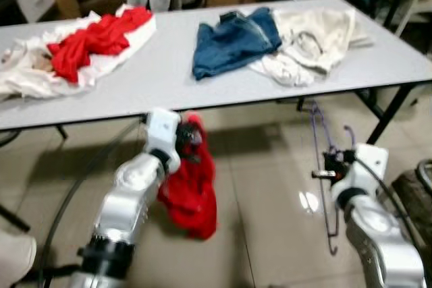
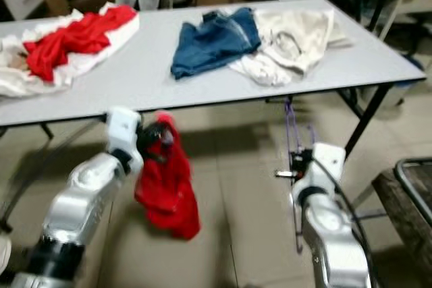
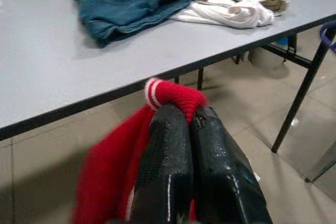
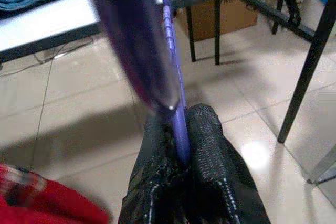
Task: Hang hanger
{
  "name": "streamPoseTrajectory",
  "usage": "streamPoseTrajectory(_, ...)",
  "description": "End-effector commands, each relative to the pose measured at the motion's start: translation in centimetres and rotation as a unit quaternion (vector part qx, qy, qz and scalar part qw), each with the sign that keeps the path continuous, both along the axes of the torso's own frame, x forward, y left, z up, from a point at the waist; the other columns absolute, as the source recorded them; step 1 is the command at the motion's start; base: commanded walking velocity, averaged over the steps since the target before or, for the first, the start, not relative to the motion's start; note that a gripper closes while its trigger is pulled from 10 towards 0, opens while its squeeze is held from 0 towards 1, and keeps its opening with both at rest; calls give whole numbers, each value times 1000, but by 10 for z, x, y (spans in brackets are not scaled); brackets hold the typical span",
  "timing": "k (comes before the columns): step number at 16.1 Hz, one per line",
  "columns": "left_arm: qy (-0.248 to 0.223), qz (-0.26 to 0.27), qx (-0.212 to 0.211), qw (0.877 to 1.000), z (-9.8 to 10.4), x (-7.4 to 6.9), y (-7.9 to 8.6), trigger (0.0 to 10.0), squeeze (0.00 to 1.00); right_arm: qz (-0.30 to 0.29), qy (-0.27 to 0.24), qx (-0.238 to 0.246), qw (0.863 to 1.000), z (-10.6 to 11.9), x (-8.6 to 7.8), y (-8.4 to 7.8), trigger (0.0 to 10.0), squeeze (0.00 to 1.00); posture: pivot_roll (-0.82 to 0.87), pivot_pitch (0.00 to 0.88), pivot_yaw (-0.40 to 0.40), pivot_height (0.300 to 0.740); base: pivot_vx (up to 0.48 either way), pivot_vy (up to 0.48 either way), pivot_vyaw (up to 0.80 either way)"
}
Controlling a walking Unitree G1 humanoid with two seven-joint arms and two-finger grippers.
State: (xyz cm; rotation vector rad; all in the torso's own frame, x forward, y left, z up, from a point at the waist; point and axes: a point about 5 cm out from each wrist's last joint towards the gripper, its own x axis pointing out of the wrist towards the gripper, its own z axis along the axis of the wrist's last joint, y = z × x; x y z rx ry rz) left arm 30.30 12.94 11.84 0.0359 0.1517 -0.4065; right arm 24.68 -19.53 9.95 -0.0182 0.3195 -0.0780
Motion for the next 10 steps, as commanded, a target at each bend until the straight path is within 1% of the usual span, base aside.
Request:
streamPoseTrajectory(1,-28,32,6,999,11,0,17,10000,0,40,-14,8,999,5,7,16,10000,0,-74,0,21,740,0,375,0)
streamPoseTrajectory(3,-26,44,6,999,9,-6,20,10000,0,63,-13,2,998,6,12,19,10000,0,-53,0,-13,740,0,379,0)
streamPoseTrajectory(5,-27,54,16,998,8,-13,23,10000,0,88,-10,-4,996,5,15,21,10000,0,-39,0,-41,740,0,379,0)
streamPoseTrajectory(6,-30,55,25,998,9,-16,25,10000,0,108,-10,-8,994,6,16,23,10000,0,-42,0,-54,740,0,0,0)
streamPoseTrajectory(7,-33,58,25,997,10,-16,25,10000,0,122,-13,-10,992,6,16,23,10000,0,-50,0,-47,740,0,0,0)
streamPoseTrajectory(9,-43,61,9,997,17,-10,21,10000,0,141,-25,-17,990,12,16,23,10000,0,-73,0,-25,740,0,0,0)
streamPoseTrajectory(10,-49,56,2,997,19,-5,17,10000,0,155,-36,-7,987,16,14,23,10000,0,-84,0,-10,740,0,0,0)
